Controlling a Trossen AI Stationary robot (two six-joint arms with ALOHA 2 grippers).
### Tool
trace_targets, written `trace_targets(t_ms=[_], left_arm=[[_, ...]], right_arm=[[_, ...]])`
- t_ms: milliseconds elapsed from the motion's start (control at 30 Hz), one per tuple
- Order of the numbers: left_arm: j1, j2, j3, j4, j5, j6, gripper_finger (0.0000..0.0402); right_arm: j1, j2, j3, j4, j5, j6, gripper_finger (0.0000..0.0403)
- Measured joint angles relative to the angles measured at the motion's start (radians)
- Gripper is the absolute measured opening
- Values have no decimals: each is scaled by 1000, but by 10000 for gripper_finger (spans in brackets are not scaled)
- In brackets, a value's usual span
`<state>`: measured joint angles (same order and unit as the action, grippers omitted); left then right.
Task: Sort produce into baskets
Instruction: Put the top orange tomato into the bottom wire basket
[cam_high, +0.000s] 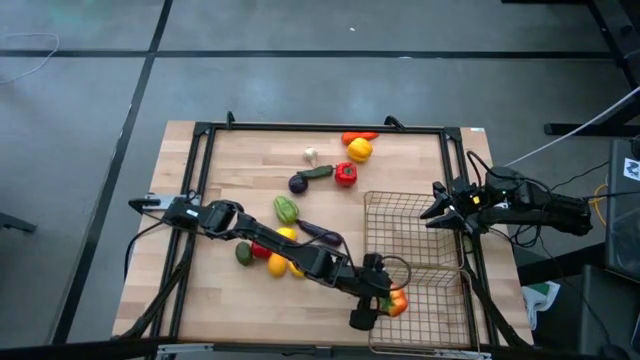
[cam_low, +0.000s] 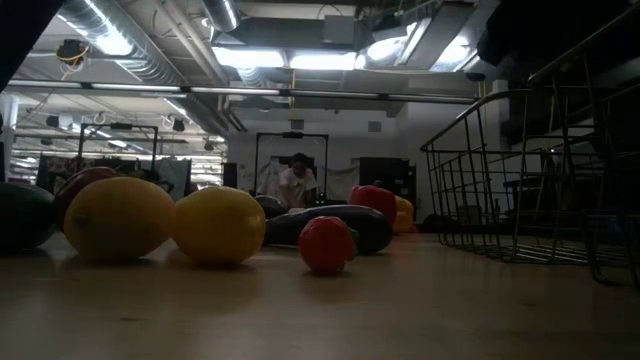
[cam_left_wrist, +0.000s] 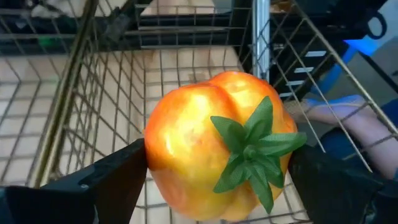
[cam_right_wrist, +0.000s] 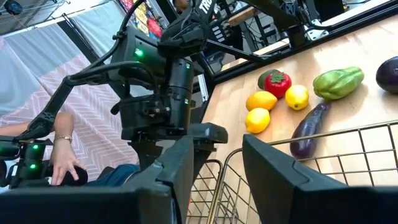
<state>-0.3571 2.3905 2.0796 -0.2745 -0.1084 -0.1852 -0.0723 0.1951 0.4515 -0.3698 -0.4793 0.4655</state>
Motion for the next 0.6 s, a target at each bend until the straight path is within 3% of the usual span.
trace_targets(t_ms=[333,467,600], left_arm=[[0,0,0,-6,14,-41,363],[2,7,0,-3,17,-37,391],[2,10,-1,-4,18,-47,389]], right_arm=[[0,0,0,0,0,0,138],[0,0,0,0,0,0,138],[0,0,0,0,0,0,138]])
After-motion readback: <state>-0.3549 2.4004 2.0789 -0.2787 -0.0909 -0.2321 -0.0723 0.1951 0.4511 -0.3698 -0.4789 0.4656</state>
